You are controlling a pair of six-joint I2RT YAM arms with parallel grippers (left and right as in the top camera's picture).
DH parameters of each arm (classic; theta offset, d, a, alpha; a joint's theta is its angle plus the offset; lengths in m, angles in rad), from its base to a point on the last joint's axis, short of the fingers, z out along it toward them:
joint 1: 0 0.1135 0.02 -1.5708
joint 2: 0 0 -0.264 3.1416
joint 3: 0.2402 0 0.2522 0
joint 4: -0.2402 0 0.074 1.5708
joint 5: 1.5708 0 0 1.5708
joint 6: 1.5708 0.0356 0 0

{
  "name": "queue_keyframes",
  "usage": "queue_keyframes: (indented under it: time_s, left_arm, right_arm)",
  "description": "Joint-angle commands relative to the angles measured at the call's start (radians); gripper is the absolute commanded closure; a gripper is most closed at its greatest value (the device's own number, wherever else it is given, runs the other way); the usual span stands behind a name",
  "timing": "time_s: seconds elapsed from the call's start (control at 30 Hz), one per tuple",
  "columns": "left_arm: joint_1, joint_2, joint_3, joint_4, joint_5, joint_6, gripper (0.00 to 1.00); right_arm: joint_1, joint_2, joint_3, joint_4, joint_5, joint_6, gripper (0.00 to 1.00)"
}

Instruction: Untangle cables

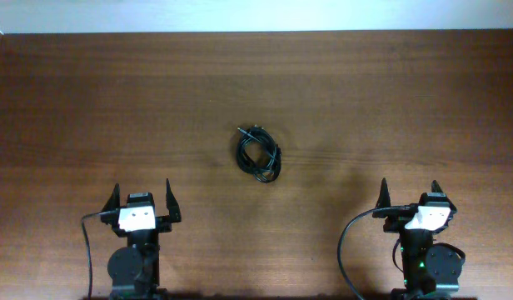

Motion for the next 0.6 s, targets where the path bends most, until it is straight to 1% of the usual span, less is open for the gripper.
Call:
queue_keyframes:
  time_s: [0.0, 0.1, 0.17, 0.23, 0.27, 0.3, 0.33, 0.37, 0.4, 0.47, 0.53, 0.57]
  left_arm:
    - [-0.004, -0.005, -0.002, 0.003, -0.011, -0.013, 0.01]
    - [-0.004, -0.005, -0.002, -0.004, -0.011, -0.013, 0.01]
    - [-0.004, -0.005, -0.002, 0.000, -0.003, -0.013, 0.01]
    - [-0.003, -0.005, -0.002, 0.010, 0.005, -0.013, 0.01]
    - [-0.003, -0.005, -0.002, 0.042, 0.062, -0.014, 0.01]
    - [-0.003, -0.005, -0.002, 0.080, 0.114, -0.014, 0.01]
    - [-0.003, -0.005, -0.002, 0.153, 0.202, -0.014, 0.01]
    - [-0.003, -0.005, -0.001, 0.222, 0.251, -0.031, 0.01]
    - [-0.003, -0.005, 0.004, 0.249, 0.251, -0.086, 0.01]
    - [-0.003, -0.005, 0.039, 0.260, 0.251, -0.278, 0.01]
    - [-0.003, -0.005, 0.093, 0.259, 0.251, -0.360, 0.01]
    - [-0.003, -0.005, 0.122, 0.258, 0.252, -0.364, 0.01]
  right_arm:
    - [-0.006, -0.006, -0.005, -0.007, 0.006, 0.004, 0.01]
    - [-0.006, -0.006, -0.005, 0.002, 0.027, 0.003, 0.01]
    - [-0.006, -0.006, -0.005, 0.080, 0.124, 0.004, 0.01]
    - [-0.006, -0.006, -0.005, 0.185, 0.120, 0.016, 0.01]
    - [-0.006, -0.006, -0.005, 0.259, 0.089, 0.099, 0.01]
    - [-0.006, -0.006, -0.005, 0.308, 0.062, 0.153, 0.01]
    - [-0.006, -0.006, -0.005, 0.392, -0.002, 0.194, 0.01]
    - [-0.006, -0.006, -0.003, 0.453, -0.076, 0.193, 0.01]
    - [-0.006, -0.006, 0.006, 0.462, -0.118, 0.193, 0.01]
    - [-0.006, -0.006, 0.066, 0.360, -0.152, 0.192, 0.01]
    - [-0.006, -0.005, 0.165, 0.201, -0.151, 0.173, 0.02]
    - [-0.006, 0.000, 0.231, 0.123, -0.143, 0.118, 0.01]
